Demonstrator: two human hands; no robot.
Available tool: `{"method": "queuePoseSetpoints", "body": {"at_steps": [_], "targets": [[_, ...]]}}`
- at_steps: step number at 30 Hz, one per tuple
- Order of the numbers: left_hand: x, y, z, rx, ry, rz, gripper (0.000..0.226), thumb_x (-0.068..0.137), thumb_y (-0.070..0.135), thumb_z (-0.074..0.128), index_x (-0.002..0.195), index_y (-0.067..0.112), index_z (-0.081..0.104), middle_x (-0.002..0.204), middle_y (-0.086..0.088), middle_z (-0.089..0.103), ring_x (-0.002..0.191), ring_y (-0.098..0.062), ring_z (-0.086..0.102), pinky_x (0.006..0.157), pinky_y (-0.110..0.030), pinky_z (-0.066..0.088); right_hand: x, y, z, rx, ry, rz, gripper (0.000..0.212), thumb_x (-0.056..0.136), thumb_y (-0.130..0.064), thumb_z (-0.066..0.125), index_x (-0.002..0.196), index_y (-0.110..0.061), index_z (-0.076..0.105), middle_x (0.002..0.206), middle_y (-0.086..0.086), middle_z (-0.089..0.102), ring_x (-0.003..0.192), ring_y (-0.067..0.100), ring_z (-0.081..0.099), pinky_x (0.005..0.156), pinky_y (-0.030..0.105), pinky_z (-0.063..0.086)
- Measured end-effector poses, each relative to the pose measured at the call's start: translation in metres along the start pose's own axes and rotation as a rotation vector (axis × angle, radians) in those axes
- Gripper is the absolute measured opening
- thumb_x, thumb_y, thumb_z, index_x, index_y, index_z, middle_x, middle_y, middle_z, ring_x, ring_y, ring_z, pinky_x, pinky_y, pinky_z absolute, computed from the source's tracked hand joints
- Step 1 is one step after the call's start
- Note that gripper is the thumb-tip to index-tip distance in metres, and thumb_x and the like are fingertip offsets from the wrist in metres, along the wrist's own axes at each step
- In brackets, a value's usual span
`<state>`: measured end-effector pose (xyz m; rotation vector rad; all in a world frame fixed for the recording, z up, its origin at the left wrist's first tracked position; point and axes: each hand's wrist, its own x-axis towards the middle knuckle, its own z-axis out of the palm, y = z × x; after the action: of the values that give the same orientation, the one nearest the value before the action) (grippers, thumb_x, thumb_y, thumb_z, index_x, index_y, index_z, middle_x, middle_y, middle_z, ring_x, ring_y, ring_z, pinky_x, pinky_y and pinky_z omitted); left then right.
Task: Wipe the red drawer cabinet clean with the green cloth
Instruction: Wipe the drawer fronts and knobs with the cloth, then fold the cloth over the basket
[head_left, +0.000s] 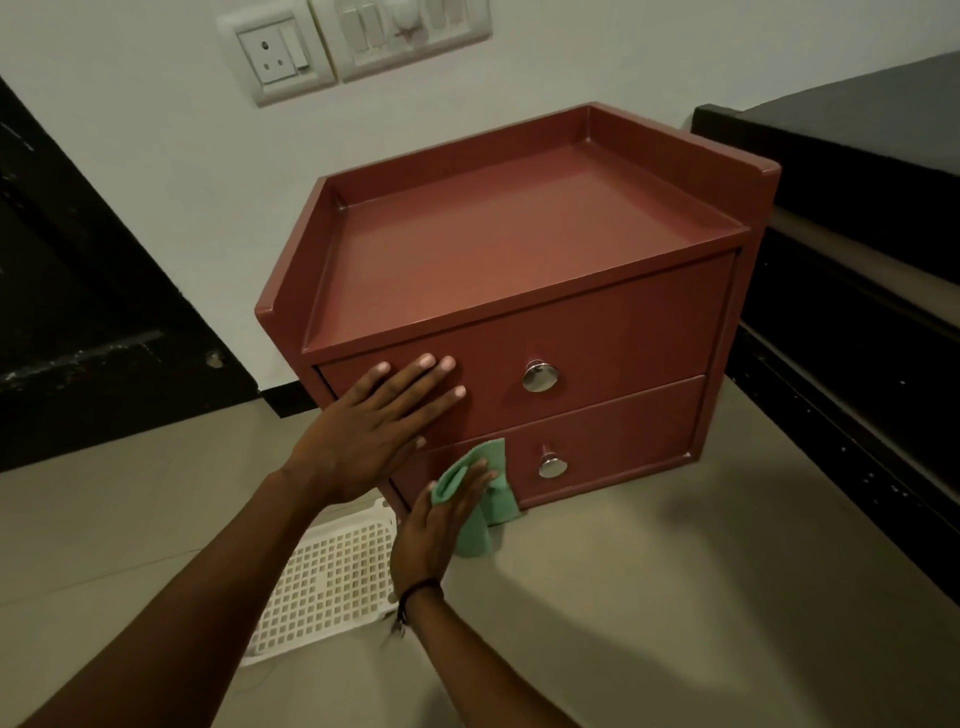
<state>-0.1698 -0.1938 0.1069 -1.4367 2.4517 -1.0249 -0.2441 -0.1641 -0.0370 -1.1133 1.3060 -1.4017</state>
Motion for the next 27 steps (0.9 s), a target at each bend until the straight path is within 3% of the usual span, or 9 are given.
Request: {"method": "queuePoseSetpoints", "body": {"at_steps": [2, 7, 11, 14, 17, 20, 22, 25, 27], "targets": [[0.001, 0.000, 0.001, -0.005, 0.005, -0.001, 0.067, 0.103, 0.039, 0.039, 0.163, 0.025, 0.012, 0.172, -0.004, 0.002, 0.158, -0.022, 0.002, 0.126, -0.041, -0.001, 0.003, 0.009, -0.002, -0.015, -0.024, -0.007, 0.070, 0.105, -0.019, 0.041, 0.151, -0.021, -0.011, 0.162, -0.004, -0.021, 0.153, 0.016, -0.014, 0.126, 0.045, 0.007], [-0.002, 0.001, 0.000, -0.021, 0.015, 0.002, 0.068, 0.103, 0.036, 0.040, 0.163, 0.024, 0.012, 0.172, -0.003, 0.001, 0.158, -0.021, 0.002, 0.126, -0.040, -0.001, 0.038, -0.008, -0.007, -0.066, 0.130, 0.081, 0.070, 0.104, -0.015, 0.042, 0.156, -0.011, -0.004, 0.165, 0.011, -0.014, 0.155, 0.026, -0.007, 0.126, 0.047, 0.006], [-0.001, 0.001, 0.000, -0.034, 0.002, -0.003, 0.069, 0.103, 0.033, 0.043, 0.163, 0.024, 0.010, 0.172, -0.004, 0.000, 0.158, -0.022, 0.001, 0.126, -0.042, -0.002, 0.000, 0.002, -0.003, -0.231, -0.096, -0.086, 0.074, 0.104, -0.016, 0.043, 0.153, -0.016, -0.013, 0.164, 0.011, -0.018, 0.154, 0.027, -0.009, 0.126, 0.046, 0.010], [-0.001, 0.008, 0.000, -0.062, 0.007, -0.022, 0.074, 0.100, 0.031, 0.051, 0.163, 0.023, 0.012, 0.172, -0.006, 0.001, 0.158, -0.024, 0.000, 0.126, -0.045, -0.002, -0.025, 0.006, -0.012, -0.211, -0.186, -0.105, 0.077, 0.103, -0.025, 0.051, 0.155, -0.031, -0.005, 0.168, 0.005, 0.006, 0.154, 0.021, 0.013, 0.122, 0.042, 0.027], [-0.001, 0.005, -0.006, -0.131, 0.009, 0.014, 0.074, 0.094, 0.025, 0.060, 0.160, 0.020, 0.027, 0.171, -0.010, 0.007, 0.158, -0.026, 0.002, 0.126, -0.047, 0.002, -0.027, 0.001, -0.021, -0.267, -0.174, -0.124, 0.055, 0.103, -0.028, 0.051, 0.153, -0.021, 0.029, 0.154, 0.001, 0.041, 0.139, 0.019, 0.044, 0.107, 0.042, 0.045], [-0.012, 0.003, -0.015, -0.257, 0.018, 0.005, 0.063, 0.090, 0.020, 0.054, 0.152, 0.015, 0.044, 0.167, -0.014, 0.022, 0.157, -0.031, 0.012, 0.126, -0.047, 0.010, -0.024, -0.013, -0.022, -0.332, -0.313, -0.147, 0.048, 0.102, -0.034, 0.043, 0.147, -0.021, 0.033, 0.139, 0.002, 0.058, 0.119, 0.024, 0.060, 0.091, 0.039, 0.051], [-0.033, 0.013, -0.017, -0.410, 0.040, -0.096, 0.058, 0.087, 0.018, 0.048, 0.144, 0.012, 0.055, 0.158, -0.016, 0.041, 0.149, -0.033, 0.030, 0.123, -0.047, 0.024, -0.017, -0.022, -0.022, -0.322, -0.407, -0.165, 0.045, 0.100, -0.040, 0.040, 0.141, -0.022, 0.035, 0.123, 0.004, 0.066, 0.103, 0.029, 0.065, 0.076, 0.038, 0.052], [-0.085, 0.034, -0.006, -0.720, 0.029, -0.391, 0.053, 0.082, 0.008, 0.054, 0.134, 0.014, 0.062, 0.141, -0.007, 0.055, 0.136, -0.025, 0.044, 0.110, -0.044, 0.042, -0.001, -0.025, -0.023, -0.289, -0.614, -0.182, 0.040, 0.100, -0.025, 0.048, 0.140, -0.023, 0.044, 0.119, 0.007, 0.067, 0.101, 0.028, 0.064, 0.082, 0.043, 0.053], [-0.124, 0.046, 0.007, -0.871, 0.034, -0.585, 0.047, 0.088, 0.013, 0.060, 0.135, 0.019, 0.059, 0.135, 0.001, 0.055, 0.129, -0.017, 0.045, 0.104, -0.037, 0.042, 0.009, -0.024, -0.023, -0.267, -0.700, -0.245, 0.027, 0.097, -0.016, 0.052, 0.121, -0.022, 0.061, 0.108, 0.003, 0.069, 0.098, 0.022, 0.064, 0.084, 0.041, 0.053]]}}
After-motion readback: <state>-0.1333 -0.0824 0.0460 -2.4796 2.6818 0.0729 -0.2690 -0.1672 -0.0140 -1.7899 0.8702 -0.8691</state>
